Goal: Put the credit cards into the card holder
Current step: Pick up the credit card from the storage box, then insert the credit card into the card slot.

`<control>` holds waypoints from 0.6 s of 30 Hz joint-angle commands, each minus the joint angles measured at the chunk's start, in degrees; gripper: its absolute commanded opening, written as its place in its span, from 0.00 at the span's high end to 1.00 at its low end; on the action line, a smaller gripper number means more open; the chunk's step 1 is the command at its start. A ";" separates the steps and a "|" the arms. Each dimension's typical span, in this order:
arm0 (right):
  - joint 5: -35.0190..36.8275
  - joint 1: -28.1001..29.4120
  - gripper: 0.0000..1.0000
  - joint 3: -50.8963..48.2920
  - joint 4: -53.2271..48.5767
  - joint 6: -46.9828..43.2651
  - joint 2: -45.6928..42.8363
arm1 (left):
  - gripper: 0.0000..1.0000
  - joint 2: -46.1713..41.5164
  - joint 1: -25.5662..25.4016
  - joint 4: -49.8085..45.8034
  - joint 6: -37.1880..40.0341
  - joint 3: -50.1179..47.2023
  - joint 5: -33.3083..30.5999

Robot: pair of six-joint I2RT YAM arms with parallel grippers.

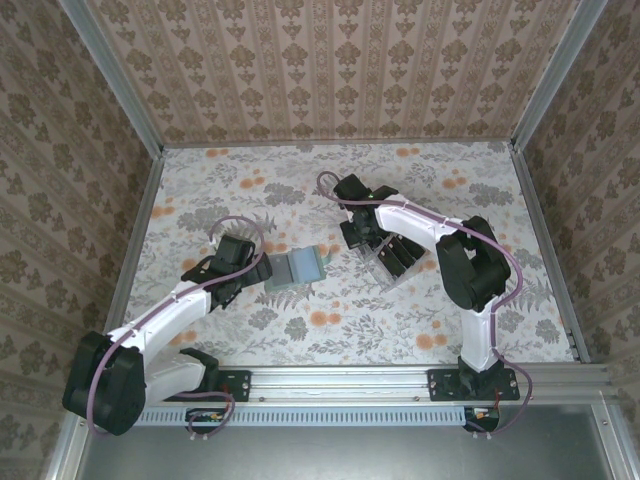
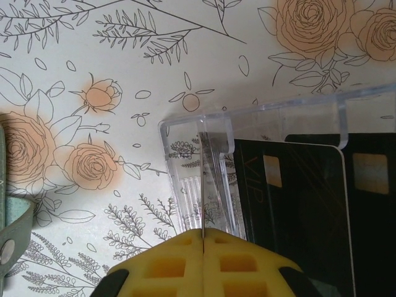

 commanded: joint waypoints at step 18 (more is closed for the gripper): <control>-27.06 4.77 1.00 -11.31 26.41 19.63 -11.78 | 0.00 1.02 0.35 -4.60 3.71 1.87 0.40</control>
